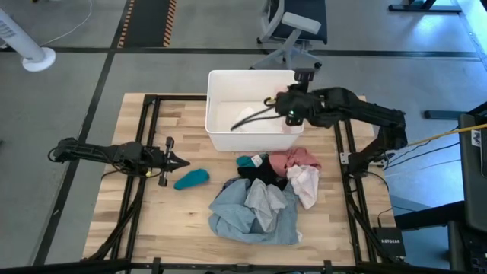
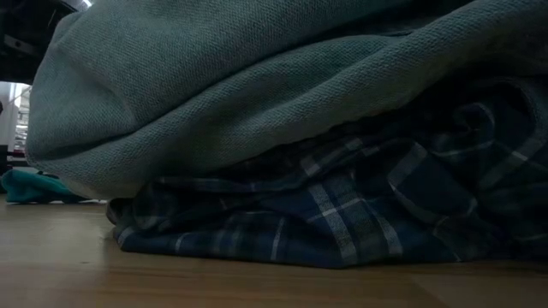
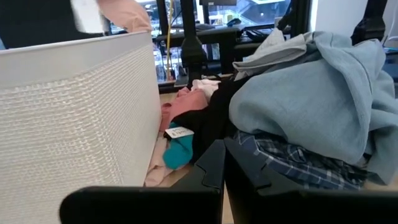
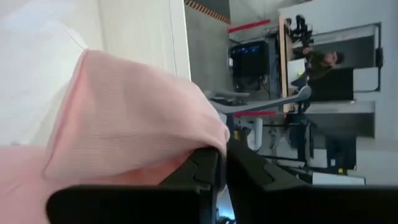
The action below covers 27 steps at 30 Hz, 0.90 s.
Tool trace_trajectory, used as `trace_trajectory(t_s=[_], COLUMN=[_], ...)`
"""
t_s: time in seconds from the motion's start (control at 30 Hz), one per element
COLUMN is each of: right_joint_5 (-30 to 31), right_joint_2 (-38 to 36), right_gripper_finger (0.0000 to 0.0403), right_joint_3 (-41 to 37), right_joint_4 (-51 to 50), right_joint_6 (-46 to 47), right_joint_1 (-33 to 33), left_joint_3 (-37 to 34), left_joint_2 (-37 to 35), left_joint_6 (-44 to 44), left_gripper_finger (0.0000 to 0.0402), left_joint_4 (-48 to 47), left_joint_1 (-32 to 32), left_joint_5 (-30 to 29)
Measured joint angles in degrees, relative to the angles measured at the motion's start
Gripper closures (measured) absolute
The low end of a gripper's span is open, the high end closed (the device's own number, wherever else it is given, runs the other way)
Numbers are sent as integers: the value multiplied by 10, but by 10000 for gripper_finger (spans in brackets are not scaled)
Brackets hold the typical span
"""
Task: Sort clothes
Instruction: Put the bottom light pink sock into the white laundry bin
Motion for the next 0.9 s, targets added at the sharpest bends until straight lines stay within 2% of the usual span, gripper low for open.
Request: trace_trajectory(t_s=[0.13,0.33,0.5,0.67,0.83,0.9], right_joint_5=[0,0,29,11,84,77], right_joint_2=[0,0,0,0,0,0], right_gripper_finger=[325,235,176,158,157,157], right_joint_3=[-1,-1,4,19,20,20], right_joint_4=[-1,1,11,18,71,85], right_joint_6=[-10,-11,-15,-15,-53,-76], right_joint_1=[-13,-16,-14,-14,-14,-14], left_joint_3=[0,0,0,0,0,0], left_joint_2=[0,0,0,0,0,0], left_joint_6=[0,0,0,0,0,0], left_gripper_finger=[400,400,400,400,400,400], left_joint_4=[0,0,0,0,0,0], left_joint_1=[0,0,0,0,0,0], left_joint_5=[0,0,0,0,0,0])
